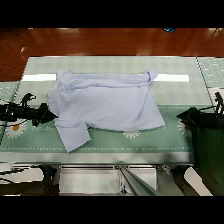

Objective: Fold the shirts.

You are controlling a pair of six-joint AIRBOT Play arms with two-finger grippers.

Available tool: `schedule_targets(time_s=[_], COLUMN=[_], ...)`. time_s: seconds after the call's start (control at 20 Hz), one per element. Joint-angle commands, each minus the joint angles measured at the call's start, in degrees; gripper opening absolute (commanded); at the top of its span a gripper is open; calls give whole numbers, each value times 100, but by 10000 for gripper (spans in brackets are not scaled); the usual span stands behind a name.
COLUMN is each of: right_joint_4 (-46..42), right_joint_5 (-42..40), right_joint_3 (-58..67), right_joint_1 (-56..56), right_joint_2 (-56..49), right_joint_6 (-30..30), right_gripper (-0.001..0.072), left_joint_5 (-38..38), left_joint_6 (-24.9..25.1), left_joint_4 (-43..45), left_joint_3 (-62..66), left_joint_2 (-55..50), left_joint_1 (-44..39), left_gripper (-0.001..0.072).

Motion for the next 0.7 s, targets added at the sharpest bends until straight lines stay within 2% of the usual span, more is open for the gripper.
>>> schedule_targets(time_s=[0.0, 0.25, 0.5, 0.65], right_joint_4=[-278, 238, 1250, 1598], right_joint_5=[103, 50, -951, -1176], right_joint_3=[-424, -597, -570, -299], right_joint_1=[-63, -22, 964, 1541], right_joint_2=[-7, -483, -1311, -1930], right_joint_6=[271, 13, -109, -138], right_gripper=[405, 405, 405, 405], left_joint_5=[-111, -107, -109, -103], left_joint_6=[20, 20, 20, 24], left_joint_4=[-42, -42, -42, -44], left_joint_3=[44, 44, 44, 44], left_joint_2=[-7, -7, -7, -7], left_joint_1=[-33, -39, -46, -46], left_gripper=[23, 23, 23, 23])
